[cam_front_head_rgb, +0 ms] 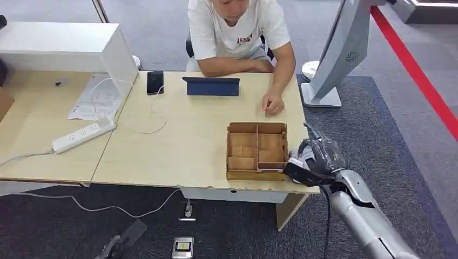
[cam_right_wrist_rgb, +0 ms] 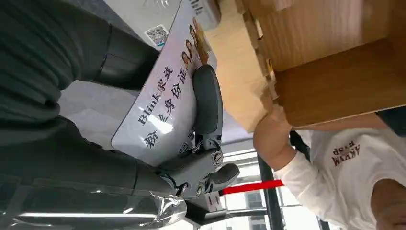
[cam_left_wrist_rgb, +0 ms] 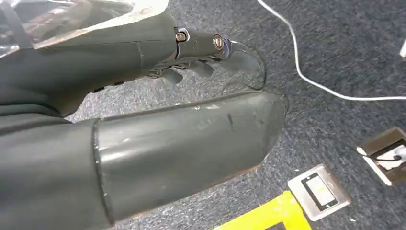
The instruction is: Pass the card to the sensor for recognition and then transmit it.
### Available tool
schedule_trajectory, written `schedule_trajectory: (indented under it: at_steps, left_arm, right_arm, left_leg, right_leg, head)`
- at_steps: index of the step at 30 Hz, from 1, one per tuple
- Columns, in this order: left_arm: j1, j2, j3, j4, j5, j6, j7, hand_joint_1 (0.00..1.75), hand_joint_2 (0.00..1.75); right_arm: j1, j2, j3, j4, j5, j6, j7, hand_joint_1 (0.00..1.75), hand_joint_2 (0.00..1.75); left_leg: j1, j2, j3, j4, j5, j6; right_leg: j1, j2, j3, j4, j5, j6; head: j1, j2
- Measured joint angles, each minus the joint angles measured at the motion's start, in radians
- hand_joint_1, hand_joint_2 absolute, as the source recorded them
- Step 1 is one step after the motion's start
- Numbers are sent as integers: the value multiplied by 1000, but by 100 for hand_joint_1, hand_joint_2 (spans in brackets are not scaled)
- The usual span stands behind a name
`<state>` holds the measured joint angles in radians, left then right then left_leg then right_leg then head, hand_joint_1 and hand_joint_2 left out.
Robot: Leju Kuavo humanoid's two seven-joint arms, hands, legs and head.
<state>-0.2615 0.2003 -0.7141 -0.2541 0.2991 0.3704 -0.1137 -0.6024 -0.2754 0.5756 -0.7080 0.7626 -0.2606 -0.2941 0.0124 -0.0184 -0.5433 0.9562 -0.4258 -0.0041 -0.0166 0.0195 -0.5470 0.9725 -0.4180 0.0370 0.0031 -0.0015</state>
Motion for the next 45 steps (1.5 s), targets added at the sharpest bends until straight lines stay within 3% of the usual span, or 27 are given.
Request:
schedule_trajectory:
  at_steps: [14,34,45]
  left_arm:
    - [15,-3,18,0,21,10,-9,0,0]
    - [18,-3,18,0,15,25,-11,0,0]
    - [16,-6,17,0,13,31,-11,0,0]
  right_arm:
    - [-25,61,45,53,0,8,-2,175,175]
    - [-53,-31,-18,122,-86,-74,0,175,175]
    - [-51,-43,-40,127,-80,-82,2,175,175]
  left_leg:
    - [0,0,0,0,0,0]
    - [0,0,0,0,0,0]
    - [0,0,0,0,0,0]
  right_leg:
    - [0,0,0,0,0,0]
    - [0,1,-1,0,0,0]
    - [0,1,-1,0,0,0]
  head:
    - [0,0]
    - [0,0]
    - [0,0]
